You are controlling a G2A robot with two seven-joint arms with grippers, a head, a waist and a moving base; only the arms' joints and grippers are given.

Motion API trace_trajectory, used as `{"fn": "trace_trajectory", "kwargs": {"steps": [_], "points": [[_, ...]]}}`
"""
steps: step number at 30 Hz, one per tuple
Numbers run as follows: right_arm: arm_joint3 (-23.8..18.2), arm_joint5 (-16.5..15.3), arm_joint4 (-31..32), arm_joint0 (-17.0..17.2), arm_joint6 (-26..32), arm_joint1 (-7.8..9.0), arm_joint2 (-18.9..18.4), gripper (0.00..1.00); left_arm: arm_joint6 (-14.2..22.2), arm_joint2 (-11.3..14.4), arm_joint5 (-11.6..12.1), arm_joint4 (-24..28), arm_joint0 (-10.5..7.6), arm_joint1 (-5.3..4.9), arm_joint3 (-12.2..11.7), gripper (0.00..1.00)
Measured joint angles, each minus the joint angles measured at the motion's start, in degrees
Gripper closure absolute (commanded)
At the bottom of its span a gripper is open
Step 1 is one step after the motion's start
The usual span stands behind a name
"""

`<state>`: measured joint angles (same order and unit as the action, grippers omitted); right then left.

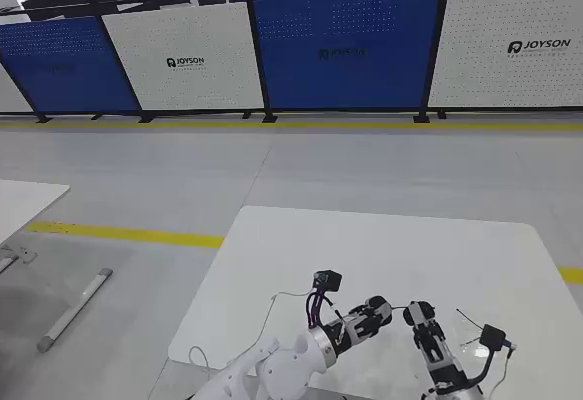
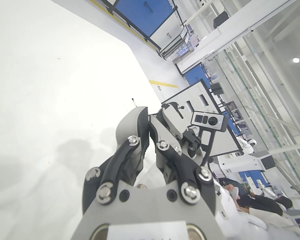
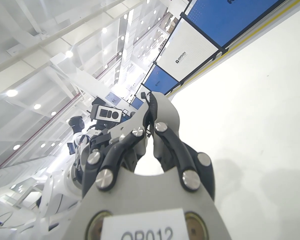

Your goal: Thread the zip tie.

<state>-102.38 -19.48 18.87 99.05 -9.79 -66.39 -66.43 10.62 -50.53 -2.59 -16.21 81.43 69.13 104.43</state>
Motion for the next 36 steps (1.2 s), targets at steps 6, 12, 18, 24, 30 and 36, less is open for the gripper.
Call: {"fn": "trace_trajectory", "kwargs": {"steps": [6, 12, 18, 24, 30, 36], "points": [[0.0, 0.0, -0.4, -0.1, -0.6, 0.42, 0.2, 1.00, 0.1, -0.2, 0.2, 0.1, 0.19, -0.02, -0.2, 1.00], [0.0, 0.0, -0.4, -0.1, -1.3, 0.81, 0.4, 1.00, 0.2, -0.3, 0.1, -0.1, 0.24, -0.01, -0.2, 1.00], [0.1, 0.0, -0.1, -0.2, -1.9, 1.12, 0.7, 1.00, 0.0, -0.2, 0.2, -0.3, 0.37, 0.02, 0.0, 1.00], [0.1, 0.0, 0.1, -0.3, -2.3, 1.39, 1.3, 1.00, -0.2, -0.1, 0.6, -0.5, 0.58, 0.04, 0.2, 0.58], [0.2, 0.0, 0.3, -0.3, -3.7, 1.67, 1.2, 1.00, -0.3, -0.3, 0.7, -0.8, 0.86, -0.01, 0.4, 0.57], [0.4, 0.0, 0.5, -0.4, -4.5, 1.88, 1.3, 1.00, -0.6, -0.4, 0.5, -1.4, 1.07, -0.02, 0.5, 0.70]]}}
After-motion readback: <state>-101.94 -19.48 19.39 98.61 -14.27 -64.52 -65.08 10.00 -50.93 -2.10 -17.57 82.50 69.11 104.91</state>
